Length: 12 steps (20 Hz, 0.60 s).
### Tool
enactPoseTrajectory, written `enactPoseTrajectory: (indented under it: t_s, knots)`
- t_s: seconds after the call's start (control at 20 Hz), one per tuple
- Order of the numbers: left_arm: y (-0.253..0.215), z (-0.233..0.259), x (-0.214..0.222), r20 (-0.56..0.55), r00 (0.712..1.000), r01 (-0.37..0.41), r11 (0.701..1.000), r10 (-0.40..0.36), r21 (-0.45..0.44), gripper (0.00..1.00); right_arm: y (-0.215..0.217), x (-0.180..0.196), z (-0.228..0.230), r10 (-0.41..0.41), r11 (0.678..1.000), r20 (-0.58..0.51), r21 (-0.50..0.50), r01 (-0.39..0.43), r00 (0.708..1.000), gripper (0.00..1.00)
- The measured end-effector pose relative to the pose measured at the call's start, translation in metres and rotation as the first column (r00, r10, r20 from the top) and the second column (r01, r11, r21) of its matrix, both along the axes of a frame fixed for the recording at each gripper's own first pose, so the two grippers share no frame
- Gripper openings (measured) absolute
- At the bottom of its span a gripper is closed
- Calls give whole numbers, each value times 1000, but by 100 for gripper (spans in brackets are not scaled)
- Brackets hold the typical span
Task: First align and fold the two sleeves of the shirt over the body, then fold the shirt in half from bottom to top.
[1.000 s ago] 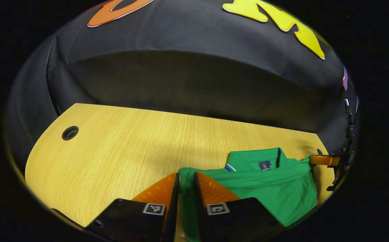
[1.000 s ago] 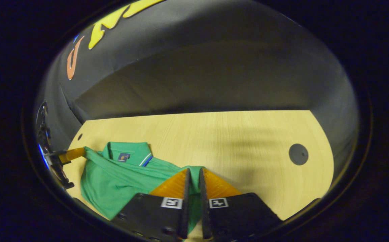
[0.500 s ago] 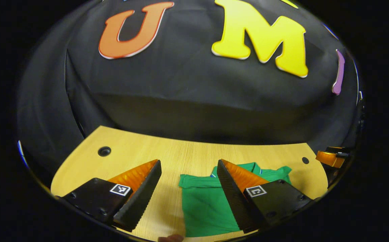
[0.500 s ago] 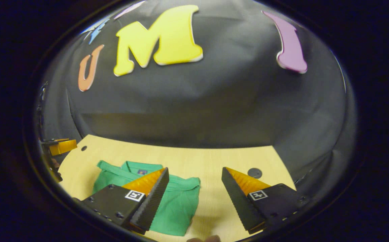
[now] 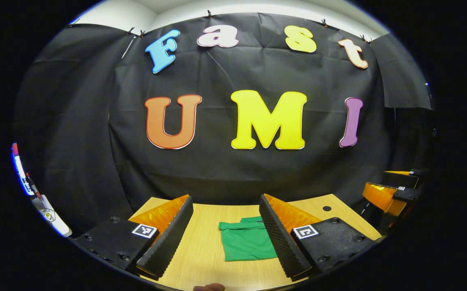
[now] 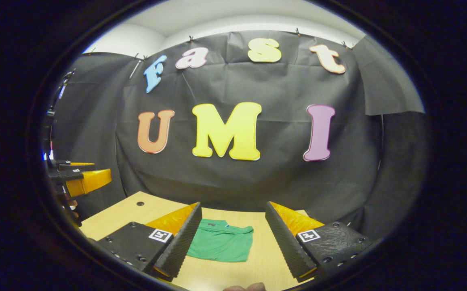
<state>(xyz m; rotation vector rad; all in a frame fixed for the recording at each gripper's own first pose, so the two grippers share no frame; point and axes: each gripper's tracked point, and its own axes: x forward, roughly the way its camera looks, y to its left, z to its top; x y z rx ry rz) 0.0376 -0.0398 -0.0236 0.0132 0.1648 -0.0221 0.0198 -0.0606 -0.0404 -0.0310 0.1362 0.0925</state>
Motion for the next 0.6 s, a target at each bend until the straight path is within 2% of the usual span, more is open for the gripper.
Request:
enactPoseTrajectory:
  t_s: [0.05,0.1,0.25,0.35,0.6]
  knots:
    - [1,7,-16,6,1000,-2,1000,2,-3,100,2,-19,6,-3,1000,18,-8,3,1000,96]
    - [0,11,-32,10,1000,0,1000,0,-3,97,4,-35,11,-6,1000,39,-18,7,999,96]
    - [-6,14,-67,28,1000,1,1000,-1,5,100,12,-72,24,-22,1000,76,9,21,997,97]
    - [-13,15,-84,34,999,9,1000,-8,-13,100,11,-85,26,-38,999,105,3,38,994,95]
    - [-12,19,-103,58,998,9,1000,-10,8,100,23,-105,22,-43,999,127,4,43,991,97]
